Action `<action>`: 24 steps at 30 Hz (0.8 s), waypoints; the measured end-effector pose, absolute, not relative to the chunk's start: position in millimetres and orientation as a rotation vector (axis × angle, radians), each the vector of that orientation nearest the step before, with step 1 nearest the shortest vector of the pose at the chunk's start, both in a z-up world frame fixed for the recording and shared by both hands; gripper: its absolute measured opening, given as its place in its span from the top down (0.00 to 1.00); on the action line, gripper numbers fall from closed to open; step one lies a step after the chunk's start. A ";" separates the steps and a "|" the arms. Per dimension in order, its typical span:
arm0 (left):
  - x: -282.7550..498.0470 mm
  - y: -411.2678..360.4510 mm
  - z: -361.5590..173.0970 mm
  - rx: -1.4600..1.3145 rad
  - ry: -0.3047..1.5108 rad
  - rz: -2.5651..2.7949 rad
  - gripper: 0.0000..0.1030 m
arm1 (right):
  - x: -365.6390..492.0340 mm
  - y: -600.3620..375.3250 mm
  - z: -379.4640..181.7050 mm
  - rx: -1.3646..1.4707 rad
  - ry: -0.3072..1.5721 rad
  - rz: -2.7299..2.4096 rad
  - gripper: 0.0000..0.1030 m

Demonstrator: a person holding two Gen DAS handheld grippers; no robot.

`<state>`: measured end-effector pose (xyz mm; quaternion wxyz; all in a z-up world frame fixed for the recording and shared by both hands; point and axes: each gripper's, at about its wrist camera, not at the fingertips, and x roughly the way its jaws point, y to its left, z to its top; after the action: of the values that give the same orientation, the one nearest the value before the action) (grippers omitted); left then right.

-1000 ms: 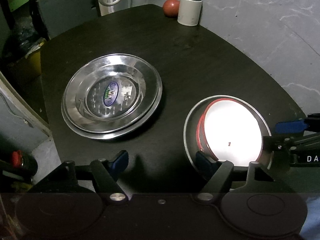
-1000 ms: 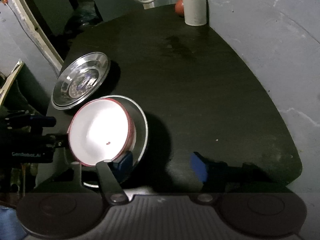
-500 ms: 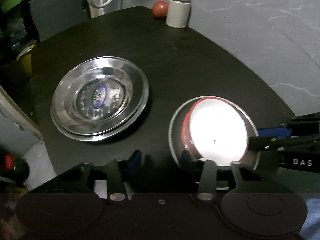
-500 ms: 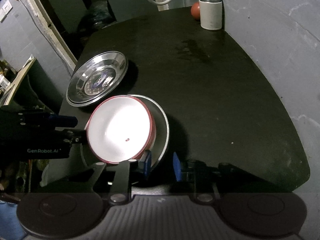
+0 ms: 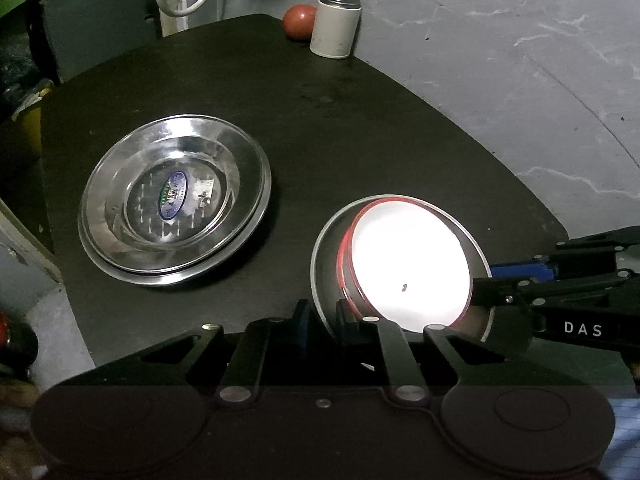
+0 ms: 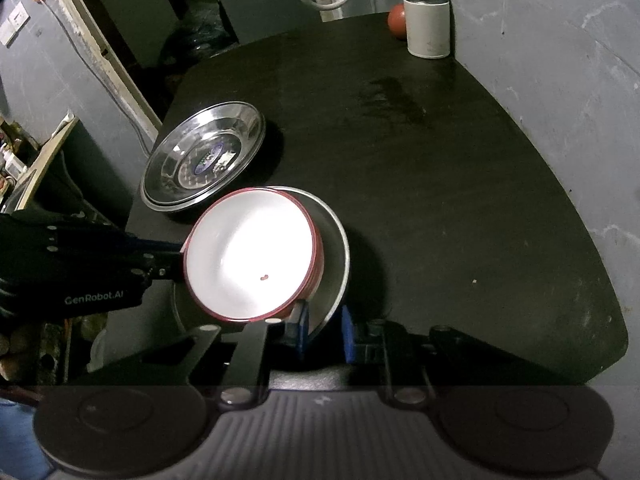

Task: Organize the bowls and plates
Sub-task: 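Grasp the steel bowl rim with the left gripper while the right gripper grasps it too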

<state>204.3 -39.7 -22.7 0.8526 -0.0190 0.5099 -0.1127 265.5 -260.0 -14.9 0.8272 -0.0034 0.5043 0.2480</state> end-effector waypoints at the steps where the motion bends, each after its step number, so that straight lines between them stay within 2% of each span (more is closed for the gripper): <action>1: 204.4 -39.5 -22.9 -0.043 1.073 -0.239 0.87 | 265.5 -260.1 -14.9 -0.006 1.071 0.526 0.80; 14: 205.2 -39.7 -22.8 -0.043 1.067 -0.249 0.88 | 268.1 -260.1 -17.0 0.012 1.086 0.529 0.77; 24: 206.6 -31.9 -20.1 -0.093 1.066 -0.248 0.90 | 266.1 -259.3 -16.8 0.006 1.080 0.528 0.79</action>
<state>206.6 -31.9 -20.1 0.8531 -0.0441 0.5064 -0.1178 266.1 -259.3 -16.8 0.8247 0.0030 0.5080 0.2484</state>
